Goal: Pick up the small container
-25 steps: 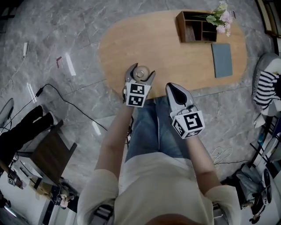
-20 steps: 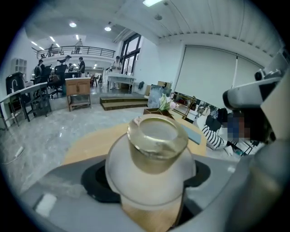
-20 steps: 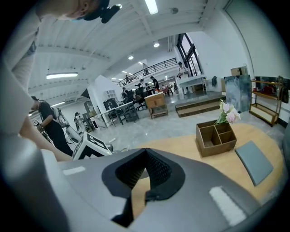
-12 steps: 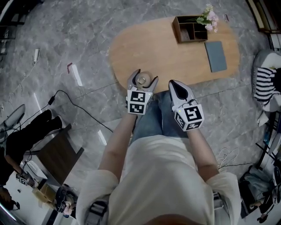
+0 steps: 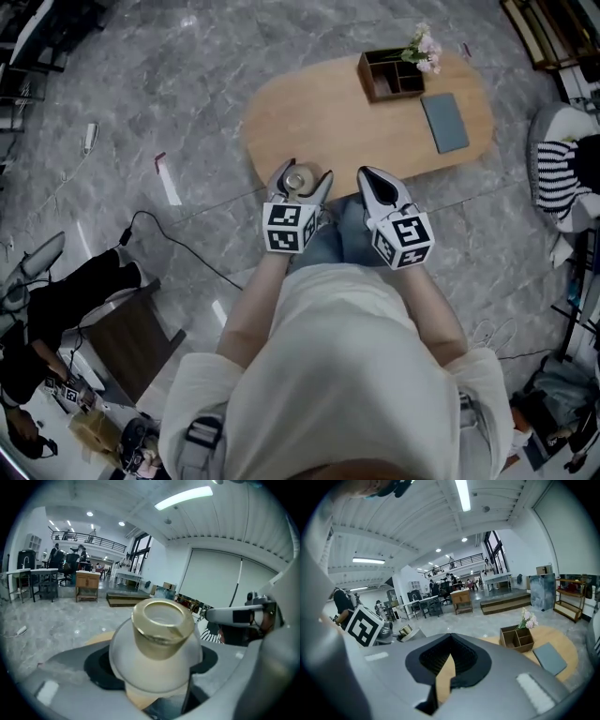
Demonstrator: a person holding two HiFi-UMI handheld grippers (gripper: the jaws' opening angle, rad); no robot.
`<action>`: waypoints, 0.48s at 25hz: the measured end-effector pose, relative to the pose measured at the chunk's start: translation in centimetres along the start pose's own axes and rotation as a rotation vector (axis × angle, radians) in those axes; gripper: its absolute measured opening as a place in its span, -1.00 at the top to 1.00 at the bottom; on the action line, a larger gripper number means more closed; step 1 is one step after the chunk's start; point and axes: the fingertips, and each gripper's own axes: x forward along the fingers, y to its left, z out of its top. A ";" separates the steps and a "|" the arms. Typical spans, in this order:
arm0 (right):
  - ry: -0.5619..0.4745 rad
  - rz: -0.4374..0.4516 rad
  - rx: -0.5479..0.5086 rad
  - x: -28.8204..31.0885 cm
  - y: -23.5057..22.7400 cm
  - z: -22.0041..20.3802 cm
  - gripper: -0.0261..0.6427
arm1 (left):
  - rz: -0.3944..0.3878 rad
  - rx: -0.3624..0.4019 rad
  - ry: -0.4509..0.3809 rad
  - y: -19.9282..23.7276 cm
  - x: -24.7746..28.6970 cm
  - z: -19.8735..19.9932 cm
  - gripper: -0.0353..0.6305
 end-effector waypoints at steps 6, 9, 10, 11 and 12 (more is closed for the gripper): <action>-0.017 0.015 -0.049 -1.3 1.7 1.6 0.93 | -0.010 0.007 -0.016 -0.8 -3.0 1.2 -0.18; -0.035 0.015 -0.067 -1.8 1.7 2.5 0.93 | -0.010 0.015 -0.025 -1.0 -4.2 1.9 -0.18; -0.041 0.013 -0.069 -1.9 1.7 2.8 0.93 | -0.011 0.016 -0.029 -1.1 -4.5 2.2 -0.18; -0.046 0.011 -0.069 -2.0 1.7 3.0 0.93 | -0.011 0.018 -0.034 -1.1 -4.9 2.5 -0.18; -0.052 0.010 -0.069 -2.0 1.7 3.2 0.93 | -0.010 0.021 -0.040 -1.0 -5.2 2.7 -0.18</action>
